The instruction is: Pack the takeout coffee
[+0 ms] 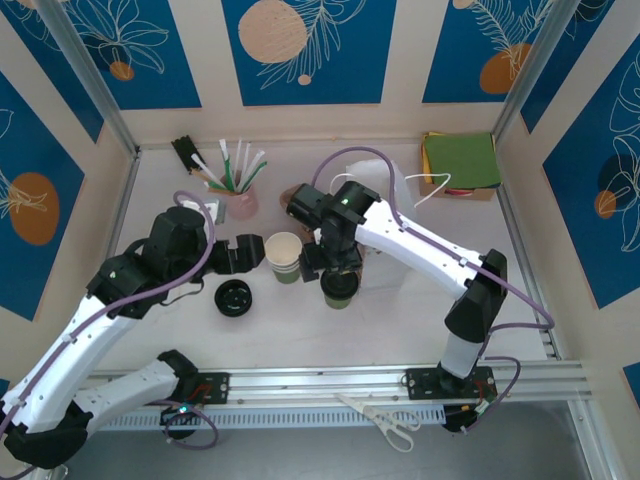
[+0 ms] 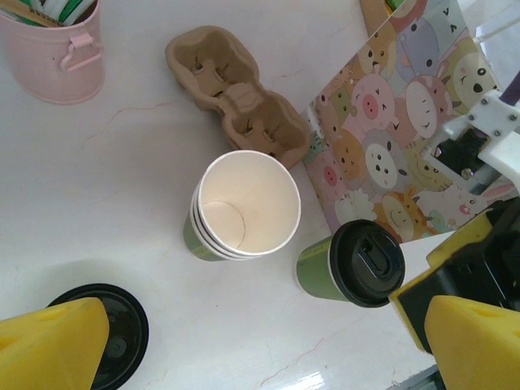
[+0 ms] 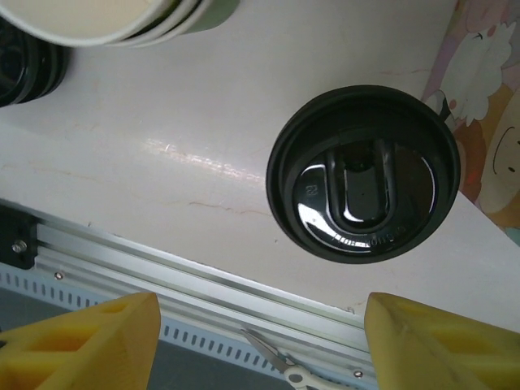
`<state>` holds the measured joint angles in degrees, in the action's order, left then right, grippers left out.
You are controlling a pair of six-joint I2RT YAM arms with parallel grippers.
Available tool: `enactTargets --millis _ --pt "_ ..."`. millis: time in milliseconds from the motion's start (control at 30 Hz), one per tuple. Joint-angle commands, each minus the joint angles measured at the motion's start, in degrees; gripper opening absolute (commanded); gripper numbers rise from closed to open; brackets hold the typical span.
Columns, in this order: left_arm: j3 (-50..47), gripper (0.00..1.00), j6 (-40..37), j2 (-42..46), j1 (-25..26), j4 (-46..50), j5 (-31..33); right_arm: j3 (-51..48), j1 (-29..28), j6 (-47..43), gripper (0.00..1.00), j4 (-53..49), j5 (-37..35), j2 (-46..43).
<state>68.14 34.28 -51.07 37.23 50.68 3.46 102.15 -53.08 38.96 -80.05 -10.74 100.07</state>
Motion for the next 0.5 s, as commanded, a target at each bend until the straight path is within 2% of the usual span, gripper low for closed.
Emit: enactTargets --millis 0,267,467 --pt "-1.1 1.0 1.0 0.5 -0.7 1.2 -0.7 -2.3 1.3 1.1 0.68 1.6 2.2 -2.9" --pt "-3.7 1.0 2.7 -0.4 -0.6 -2.4 -4.3 -7.3 3.6 -0.4 0.71 2.1 1.5 -5.2" --pt "-3.6 1.0 2.8 -1.5 -0.6 -2.8 -4.7 -10.9 5.6 -1.5 0.73 3.9 2.6 -7.0"
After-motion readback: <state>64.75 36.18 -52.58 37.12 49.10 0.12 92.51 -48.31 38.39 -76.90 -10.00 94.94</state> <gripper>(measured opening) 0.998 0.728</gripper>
